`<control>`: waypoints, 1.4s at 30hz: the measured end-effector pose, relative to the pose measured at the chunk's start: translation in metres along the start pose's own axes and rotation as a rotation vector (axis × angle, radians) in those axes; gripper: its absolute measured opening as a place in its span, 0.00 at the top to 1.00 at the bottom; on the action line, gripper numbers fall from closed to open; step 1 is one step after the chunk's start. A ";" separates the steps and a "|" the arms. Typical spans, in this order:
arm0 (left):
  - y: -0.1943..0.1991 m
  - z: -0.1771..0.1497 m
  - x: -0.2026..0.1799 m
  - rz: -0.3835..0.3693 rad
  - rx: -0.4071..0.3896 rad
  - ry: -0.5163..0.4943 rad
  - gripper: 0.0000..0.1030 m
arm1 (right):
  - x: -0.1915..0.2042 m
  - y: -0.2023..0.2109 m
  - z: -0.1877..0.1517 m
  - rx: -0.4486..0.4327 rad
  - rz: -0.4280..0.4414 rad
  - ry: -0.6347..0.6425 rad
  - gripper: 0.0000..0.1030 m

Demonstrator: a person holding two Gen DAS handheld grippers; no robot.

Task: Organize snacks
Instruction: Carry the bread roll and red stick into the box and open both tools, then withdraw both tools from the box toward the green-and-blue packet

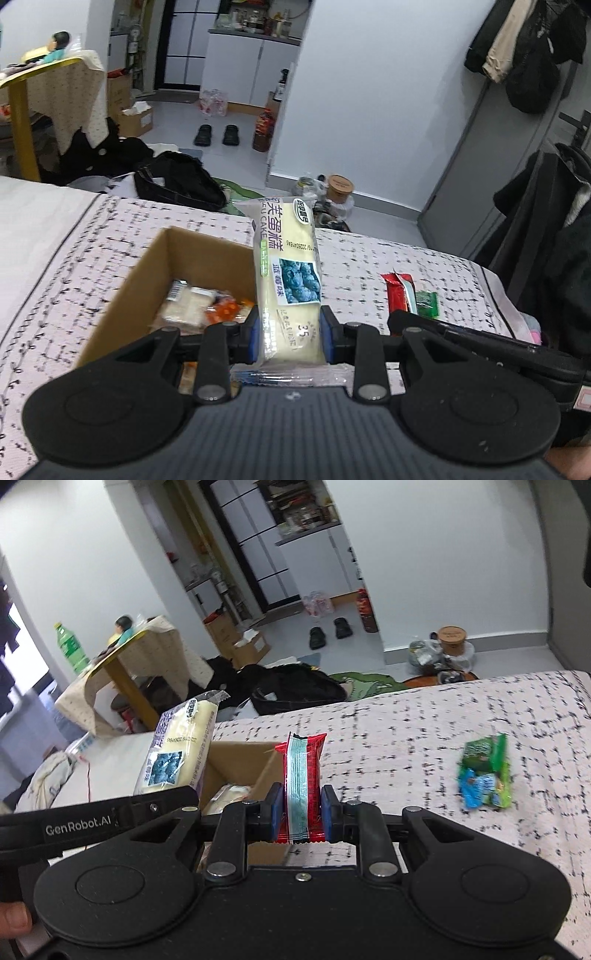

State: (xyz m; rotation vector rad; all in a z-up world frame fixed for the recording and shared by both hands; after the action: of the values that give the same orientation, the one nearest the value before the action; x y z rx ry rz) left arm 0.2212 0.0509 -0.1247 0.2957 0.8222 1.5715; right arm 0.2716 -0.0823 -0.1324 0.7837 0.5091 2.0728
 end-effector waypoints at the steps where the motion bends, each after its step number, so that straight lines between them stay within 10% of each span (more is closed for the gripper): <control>1: 0.002 0.001 0.004 0.007 -0.002 0.006 0.71 | 0.004 -0.001 0.001 0.000 0.005 0.009 0.79; 27: 0.009 -0.008 0.090 0.171 0.045 0.076 0.67 | 0.074 -0.037 -0.001 0.093 0.095 0.094 0.79; 42: 0.023 -0.007 0.098 0.157 0.025 0.150 0.30 | 0.059 -0.027 0.005 0.062 0.086 0.023 0.52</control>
State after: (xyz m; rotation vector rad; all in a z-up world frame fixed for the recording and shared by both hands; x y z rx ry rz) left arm 0.1802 0.1419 -0.1416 0.2681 0.9535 1.7475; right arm 0.2638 -0.0181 -0.1252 0.8317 0.5631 2.1565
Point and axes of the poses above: each gripper's, at about its wrist camera, not at the fingertips, and y roughly against the way its jaws point, x to its left, z to its top, the point moved 9 cm from there along -y, roughly the way its jaws point, and after that the axes turned 5 degrees about -z, right-handed, at the moved point
